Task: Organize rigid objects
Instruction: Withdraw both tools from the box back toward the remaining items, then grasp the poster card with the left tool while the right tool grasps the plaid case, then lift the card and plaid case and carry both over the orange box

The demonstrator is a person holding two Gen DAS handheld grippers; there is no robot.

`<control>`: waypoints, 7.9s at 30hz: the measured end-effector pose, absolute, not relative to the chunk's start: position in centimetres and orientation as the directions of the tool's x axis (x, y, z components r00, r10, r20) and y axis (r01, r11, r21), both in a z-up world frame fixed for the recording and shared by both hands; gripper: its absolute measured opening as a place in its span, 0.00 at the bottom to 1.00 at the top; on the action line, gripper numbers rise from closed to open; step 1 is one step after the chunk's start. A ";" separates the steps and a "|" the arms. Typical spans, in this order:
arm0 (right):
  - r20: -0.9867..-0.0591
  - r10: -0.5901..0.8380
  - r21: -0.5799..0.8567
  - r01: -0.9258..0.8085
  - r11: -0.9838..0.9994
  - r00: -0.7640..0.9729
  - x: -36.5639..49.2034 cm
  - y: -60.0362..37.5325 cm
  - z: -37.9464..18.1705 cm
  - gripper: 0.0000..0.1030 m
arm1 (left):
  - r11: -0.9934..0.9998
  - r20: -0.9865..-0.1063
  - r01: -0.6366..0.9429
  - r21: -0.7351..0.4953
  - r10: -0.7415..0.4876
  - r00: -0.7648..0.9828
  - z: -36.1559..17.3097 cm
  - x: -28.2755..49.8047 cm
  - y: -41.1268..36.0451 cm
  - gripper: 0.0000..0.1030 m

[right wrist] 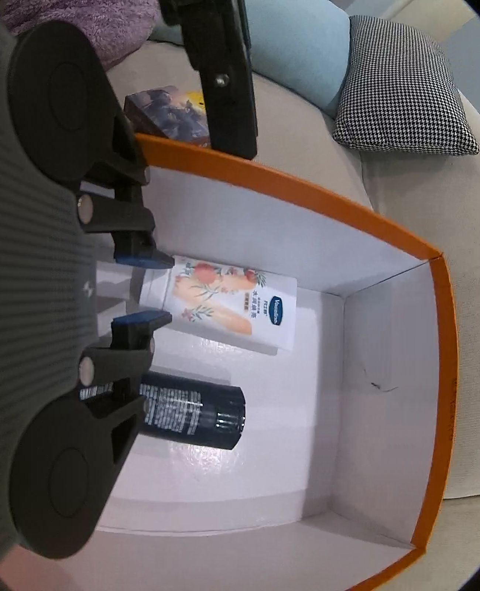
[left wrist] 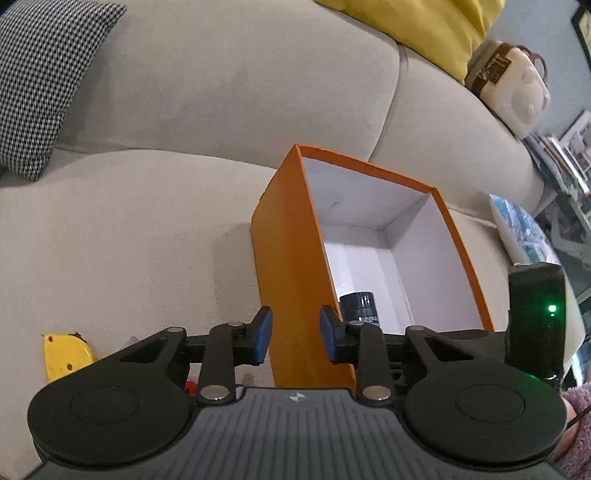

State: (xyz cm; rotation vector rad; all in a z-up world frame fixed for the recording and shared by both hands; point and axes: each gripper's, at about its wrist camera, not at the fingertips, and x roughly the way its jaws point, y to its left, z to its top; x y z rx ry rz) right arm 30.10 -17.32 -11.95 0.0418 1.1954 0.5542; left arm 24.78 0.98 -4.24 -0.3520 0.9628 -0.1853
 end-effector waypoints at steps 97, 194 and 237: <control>-0.748 0.327 0.038 -0.454 0.890 0.577 18.7 -7.4 -4.9 0.79 | 0.959 -0.797 -0.043 -0.278 -0.206 0.568 -5.6 16.9 10.6 0.32; -0.869 0.299 0.387 0.166 0.907 0.395 14.7 -9.7 -11.6 0.74 | 0.958 -0.887 -0.179 -0.225 -0.125 0.443 -10.5 14.8 13.1 0.64; -0.929 0.177 0.097 -0.249 0.964 0.324 13.9 -3.9 -11.9 0.66 | 0.963 -0.922 -0.197 -0.184 -0.099 0.375 -11.1 14.5 13.0 0.65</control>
